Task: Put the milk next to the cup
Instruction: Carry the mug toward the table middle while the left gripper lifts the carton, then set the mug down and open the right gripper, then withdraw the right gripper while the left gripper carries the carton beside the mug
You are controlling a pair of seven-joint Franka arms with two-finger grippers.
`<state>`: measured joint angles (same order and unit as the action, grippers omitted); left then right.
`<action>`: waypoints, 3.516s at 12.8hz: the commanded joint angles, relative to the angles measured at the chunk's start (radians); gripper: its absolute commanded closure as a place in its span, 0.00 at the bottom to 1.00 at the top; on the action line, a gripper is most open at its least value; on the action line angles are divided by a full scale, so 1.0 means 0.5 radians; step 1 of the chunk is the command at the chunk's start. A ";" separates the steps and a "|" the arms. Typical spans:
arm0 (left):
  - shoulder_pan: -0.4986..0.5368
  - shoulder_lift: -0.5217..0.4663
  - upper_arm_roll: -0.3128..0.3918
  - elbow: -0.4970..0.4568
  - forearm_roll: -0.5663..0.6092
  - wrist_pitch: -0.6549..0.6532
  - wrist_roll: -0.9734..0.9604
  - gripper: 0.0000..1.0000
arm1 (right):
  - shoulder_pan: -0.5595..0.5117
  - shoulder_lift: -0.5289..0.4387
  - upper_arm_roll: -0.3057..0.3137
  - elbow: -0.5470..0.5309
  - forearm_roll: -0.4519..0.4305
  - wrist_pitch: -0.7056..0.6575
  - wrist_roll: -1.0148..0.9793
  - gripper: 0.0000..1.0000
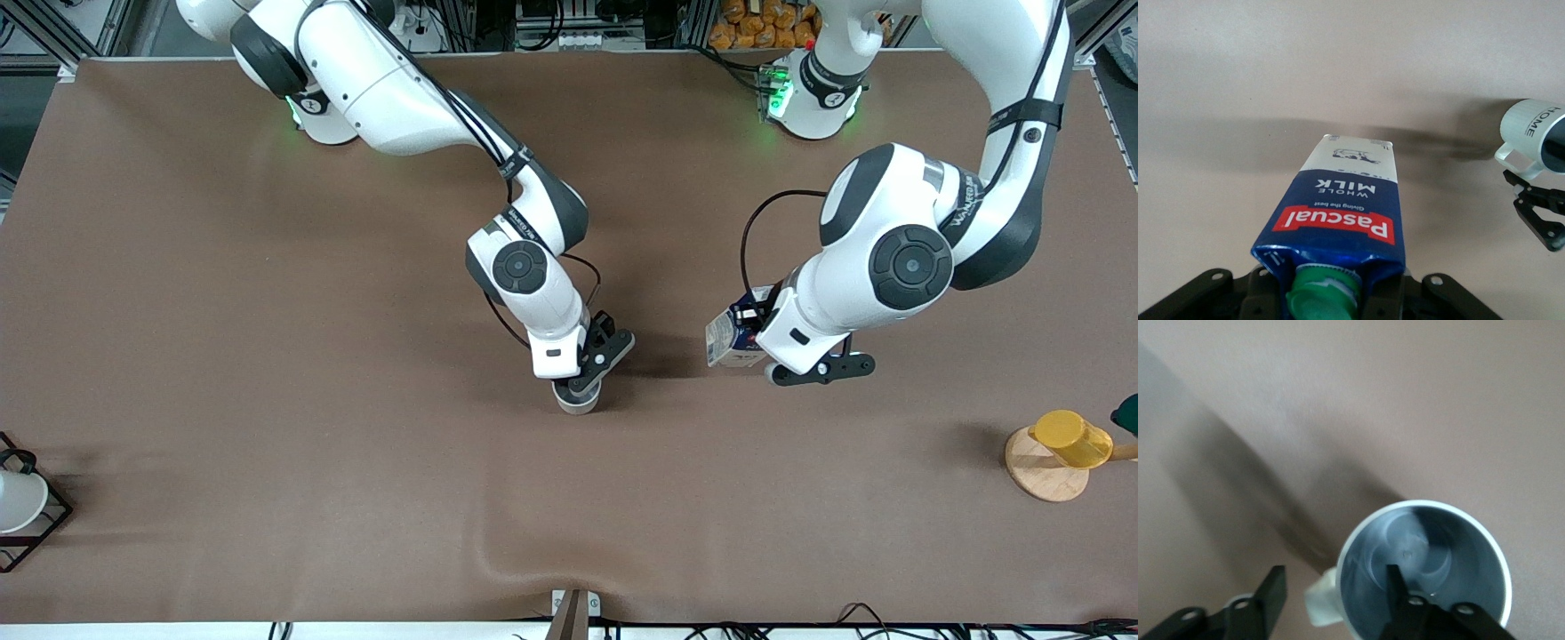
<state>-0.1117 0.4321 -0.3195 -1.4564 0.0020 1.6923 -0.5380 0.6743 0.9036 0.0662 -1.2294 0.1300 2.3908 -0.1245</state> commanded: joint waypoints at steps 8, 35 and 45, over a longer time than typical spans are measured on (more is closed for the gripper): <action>-0.260 0.001 -0.137 0.148 -0.032 -0.037 -0.537 0.60 | -0.405 -0.567 -0.019 0.014 0.035 -0.693 0.292 0.00; -0.961 0.526 0.213 0.351 0.024 0.487 -0.694 0.59 | -1.352 -1.669 -0.013 -0.183 -0.337 -2.143 0.405 0.00; -0.955 0.520 0.213 0.348 0.067 0.441 -0.670 0.56 | -1.306 -1.694 -0.166 -0.250 -0.245 -2.073 0.289 0.00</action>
<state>-0.5789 0.6844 -0.2206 -1.3057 0.0144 1.9358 -0.8863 0.0090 0.0977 0.0163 -1.3051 -0.0172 1.3329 0.0534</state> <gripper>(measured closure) 0.559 0.000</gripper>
